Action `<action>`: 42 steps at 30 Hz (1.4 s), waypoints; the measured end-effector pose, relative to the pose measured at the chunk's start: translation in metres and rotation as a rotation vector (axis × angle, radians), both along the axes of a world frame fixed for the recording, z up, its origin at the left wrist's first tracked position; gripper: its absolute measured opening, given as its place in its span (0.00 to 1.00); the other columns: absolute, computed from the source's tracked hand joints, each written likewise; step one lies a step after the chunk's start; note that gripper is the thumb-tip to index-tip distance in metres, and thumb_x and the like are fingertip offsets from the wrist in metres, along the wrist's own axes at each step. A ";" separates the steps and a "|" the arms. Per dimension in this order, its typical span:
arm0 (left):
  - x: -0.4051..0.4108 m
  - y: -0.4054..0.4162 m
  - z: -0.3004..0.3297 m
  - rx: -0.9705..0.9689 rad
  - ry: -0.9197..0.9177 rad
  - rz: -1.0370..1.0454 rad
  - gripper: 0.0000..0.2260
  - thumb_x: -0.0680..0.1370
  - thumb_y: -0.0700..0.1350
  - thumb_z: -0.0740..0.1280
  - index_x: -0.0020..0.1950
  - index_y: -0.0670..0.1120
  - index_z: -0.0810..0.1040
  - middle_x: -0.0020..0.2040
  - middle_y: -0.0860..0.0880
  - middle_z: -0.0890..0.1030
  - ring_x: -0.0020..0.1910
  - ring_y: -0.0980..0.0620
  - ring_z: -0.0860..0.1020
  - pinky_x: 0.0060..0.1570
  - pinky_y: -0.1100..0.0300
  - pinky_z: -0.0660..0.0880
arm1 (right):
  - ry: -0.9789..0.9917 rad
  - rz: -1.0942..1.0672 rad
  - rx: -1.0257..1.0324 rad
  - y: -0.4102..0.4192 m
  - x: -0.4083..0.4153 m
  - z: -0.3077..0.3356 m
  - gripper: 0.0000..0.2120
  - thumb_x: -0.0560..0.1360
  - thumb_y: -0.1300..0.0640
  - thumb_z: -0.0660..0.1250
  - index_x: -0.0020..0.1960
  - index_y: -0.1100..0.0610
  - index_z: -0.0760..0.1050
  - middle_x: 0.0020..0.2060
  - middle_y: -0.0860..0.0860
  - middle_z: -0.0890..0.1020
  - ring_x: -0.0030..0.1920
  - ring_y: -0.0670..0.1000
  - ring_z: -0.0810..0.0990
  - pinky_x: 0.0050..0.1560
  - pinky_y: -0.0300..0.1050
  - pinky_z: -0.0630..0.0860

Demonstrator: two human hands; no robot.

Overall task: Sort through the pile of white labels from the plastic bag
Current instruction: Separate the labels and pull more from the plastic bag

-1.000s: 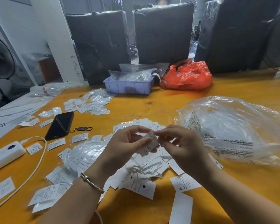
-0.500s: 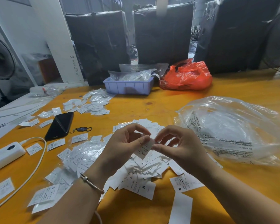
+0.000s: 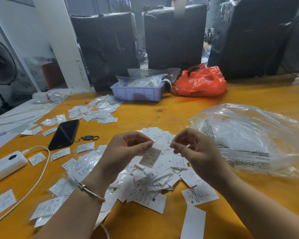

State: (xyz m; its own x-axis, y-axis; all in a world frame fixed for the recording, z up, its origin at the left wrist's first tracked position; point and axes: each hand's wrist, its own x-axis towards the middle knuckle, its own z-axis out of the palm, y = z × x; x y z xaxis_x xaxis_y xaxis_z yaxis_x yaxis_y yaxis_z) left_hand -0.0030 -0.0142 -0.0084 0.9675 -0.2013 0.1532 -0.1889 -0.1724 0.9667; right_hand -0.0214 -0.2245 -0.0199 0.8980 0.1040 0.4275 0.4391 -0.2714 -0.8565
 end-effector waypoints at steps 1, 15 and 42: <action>0.002 0.006 0.002 0.022 0.026 0.020 0.01 0.71 0.43 0.74 0.40 0.47 0.86 0.41 0.47 0.86 0.41 0.55 0.82 0.39 0.66 0.78 | 0.001 -0.020 0.007 -0.001 0.001 0.000 0.03 0.74 0.63 0.70 0.42 0.58 0.77 0.36 0.52 0.82 0.39 0.52 0.80 0.40 0.50 0.78; 0.022 0.071 0.002 0.816 0.076 0.446 0.06 0.69 0.45 0.79 0.36 0.51 0.83 0.35 0.53 0.84 0.40 0.52 0.81 0.41 0.57 0.77 | 0.023 -0.098 -0.114 -0.010 0.009 -0.007 0.06 0.71 0.61 0.72 0.37 0.53 0.78 0.31 0.48 0.81 0.34 0.48 0.79 0.39 0.49 0.77; 0.019 0.027 -0.021 0.681 -0.303 0.205 0.03 0.75 0.44 0.73 0.43 0.53 0.84 0.39 0.61 0.81 0.43 0.65 0.78 0.44 0.60 0.78 | 0.261 -0.729 -1.057 -0.072 0.036 -0.004 0.05 0.75 0.56 0.67 0.47 0.56 0.78 0.46 0.53 0.80 0.48 0.57 0.77 0.50 0.48 0.69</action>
State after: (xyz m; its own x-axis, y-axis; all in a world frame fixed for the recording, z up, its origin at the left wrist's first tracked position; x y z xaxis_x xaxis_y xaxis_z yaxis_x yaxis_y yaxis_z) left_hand 0.0161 0.0131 -0.0298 0.9311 -0.1677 0.3240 -0.3287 -0.7708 0.5458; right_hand 0.0144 -0.2967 -0.0237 0.9334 -0.2621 0.2451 -0.2387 -0.9635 -0.1216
